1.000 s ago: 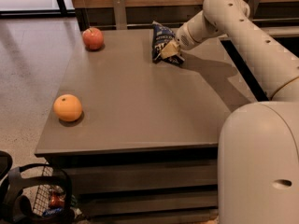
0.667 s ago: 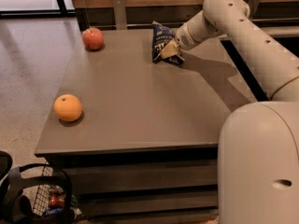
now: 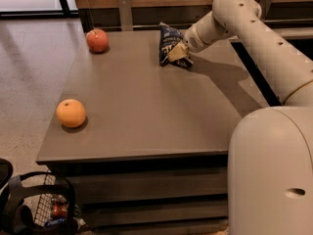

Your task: Move blue chip bag near orange

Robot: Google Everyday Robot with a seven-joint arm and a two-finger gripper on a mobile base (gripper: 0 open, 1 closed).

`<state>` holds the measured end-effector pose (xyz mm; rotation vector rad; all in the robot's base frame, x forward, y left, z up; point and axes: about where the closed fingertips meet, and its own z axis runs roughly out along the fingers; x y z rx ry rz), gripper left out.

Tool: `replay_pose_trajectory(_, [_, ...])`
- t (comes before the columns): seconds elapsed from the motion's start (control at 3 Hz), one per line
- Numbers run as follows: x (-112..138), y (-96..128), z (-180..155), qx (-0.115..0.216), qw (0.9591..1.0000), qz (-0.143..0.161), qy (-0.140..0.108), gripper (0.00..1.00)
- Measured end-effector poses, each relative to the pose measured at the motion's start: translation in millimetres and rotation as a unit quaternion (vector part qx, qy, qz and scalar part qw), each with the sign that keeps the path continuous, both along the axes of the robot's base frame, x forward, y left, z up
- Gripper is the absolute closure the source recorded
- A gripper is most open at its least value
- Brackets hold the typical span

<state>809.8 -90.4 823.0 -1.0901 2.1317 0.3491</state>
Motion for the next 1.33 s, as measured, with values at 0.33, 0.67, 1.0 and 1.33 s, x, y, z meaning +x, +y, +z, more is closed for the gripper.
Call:
replay_pose_trajectory(0.33, [0.2,1.6,-1.7,0.0,1.0,0.001,0.001,0.08])
replay_pose_trajectory(0.67, [0.2,1.8,-1.7,0.0,1.0,0.001,0.002,0.0])
replay_pose_trajectory(1.0, [0.2,2.7,-2.9,0.0,1.0,0.002,0.002,0.02])
replay_pose_trajectory(1.33, [0.4,5.0,-5.8,0.0,1.0,0.003,0.004,0.23])
